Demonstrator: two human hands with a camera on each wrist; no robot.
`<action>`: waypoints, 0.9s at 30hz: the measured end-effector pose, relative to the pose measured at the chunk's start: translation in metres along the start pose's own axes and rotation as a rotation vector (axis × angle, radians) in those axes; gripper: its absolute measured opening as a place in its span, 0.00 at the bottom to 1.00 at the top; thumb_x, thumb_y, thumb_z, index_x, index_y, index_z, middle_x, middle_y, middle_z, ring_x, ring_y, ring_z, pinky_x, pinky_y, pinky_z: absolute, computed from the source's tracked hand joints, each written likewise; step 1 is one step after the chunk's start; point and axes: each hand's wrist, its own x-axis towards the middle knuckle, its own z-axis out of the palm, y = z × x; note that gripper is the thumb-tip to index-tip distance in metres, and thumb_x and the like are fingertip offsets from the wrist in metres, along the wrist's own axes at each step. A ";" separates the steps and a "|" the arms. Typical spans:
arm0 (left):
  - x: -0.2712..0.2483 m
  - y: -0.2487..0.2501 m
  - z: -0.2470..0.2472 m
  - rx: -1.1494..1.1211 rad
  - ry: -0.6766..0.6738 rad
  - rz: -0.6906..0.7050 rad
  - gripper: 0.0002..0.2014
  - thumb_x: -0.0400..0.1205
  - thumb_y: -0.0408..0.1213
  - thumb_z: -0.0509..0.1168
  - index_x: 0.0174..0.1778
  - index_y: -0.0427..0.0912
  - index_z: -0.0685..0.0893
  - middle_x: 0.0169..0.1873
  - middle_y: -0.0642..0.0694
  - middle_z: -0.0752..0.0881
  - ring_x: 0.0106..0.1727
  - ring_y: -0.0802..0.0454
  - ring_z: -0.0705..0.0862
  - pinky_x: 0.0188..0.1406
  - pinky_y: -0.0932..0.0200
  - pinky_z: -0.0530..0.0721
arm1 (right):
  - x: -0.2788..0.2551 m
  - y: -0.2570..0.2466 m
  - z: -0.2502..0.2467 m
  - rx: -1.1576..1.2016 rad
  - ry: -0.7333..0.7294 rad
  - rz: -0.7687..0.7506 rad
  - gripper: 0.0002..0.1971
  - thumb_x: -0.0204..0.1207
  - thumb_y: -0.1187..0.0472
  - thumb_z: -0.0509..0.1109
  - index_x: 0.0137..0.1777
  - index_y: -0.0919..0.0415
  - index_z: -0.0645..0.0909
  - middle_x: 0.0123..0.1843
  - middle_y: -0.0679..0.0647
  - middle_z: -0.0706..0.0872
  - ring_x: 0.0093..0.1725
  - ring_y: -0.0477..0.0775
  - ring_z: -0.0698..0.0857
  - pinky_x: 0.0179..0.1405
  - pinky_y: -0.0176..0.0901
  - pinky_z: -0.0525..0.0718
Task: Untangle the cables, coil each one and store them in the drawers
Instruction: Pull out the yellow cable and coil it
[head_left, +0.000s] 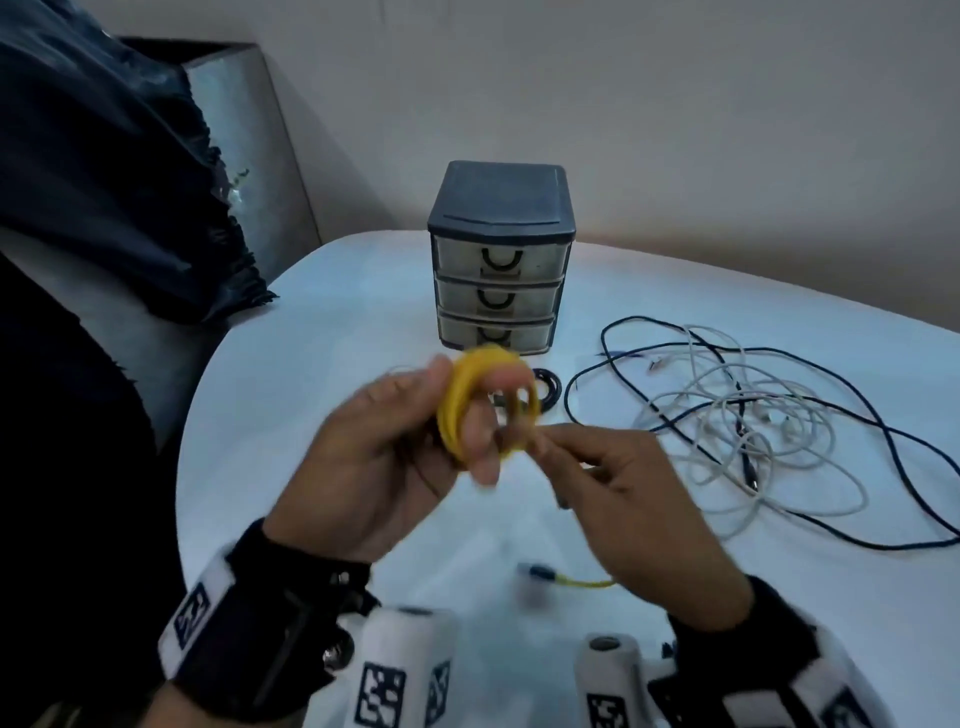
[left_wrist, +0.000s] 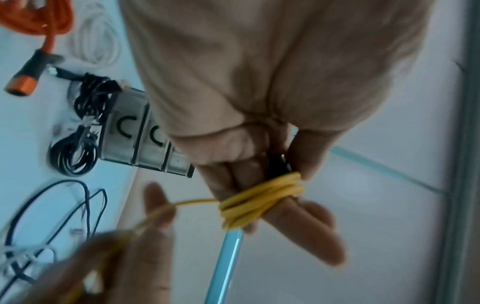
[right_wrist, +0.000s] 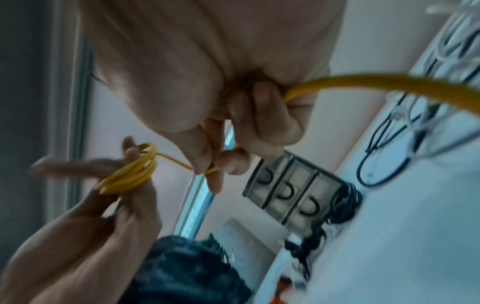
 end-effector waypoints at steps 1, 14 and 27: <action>0.001 0.002 -0.001 -0.014 0.099 0.044 0.21 0.84 0.43 0.60 0.57 0.28 0.88 0.34 0.45 0.89 0.38 0.51 0.90 0.61 0.55 0.85 | -0.003 0.002 0.009 -0.045 -0.059 0.012 0.10 0.83 0.54 0.67 0.50 0.47 0.91 0.24 0.41 0.76 0.24 0.42 0.72 0.26 0.30 0.68; -0.004 -0.022 -0.014 1.463 0.346 0.008 0.20 0.89 0.42 0.57 0.32 0.38 0.80 0.28 0.48 0.84 0.35 0.53 0.82 0.39 0.51 0.80 | -0.022 -0.031 -0.025 -0.365 -0.047 -0.134 0.10 0.82 0.46 0.64 0.46 0.46 0.86 0.29 0.43 0.86 0.28 0.46 0.80 0.30 0.38 0.75; 0.003 -0.014 0.016 -0.209 0.419 -0.014 0.19 0.86 0.46 0.55 0.40 0.36 0.82 0.22 0.52 0.69 0.21 0.59 0.73 0.45 0.61 0.87 | -0.008 -0.004 0.028 0.585 0.075 0.187 0.09 0.83 0.65 0.65 0.54 0.63 0.87 0.38 0.54 0.89 0.32 0.47 0.84 0.24 0.32 0.77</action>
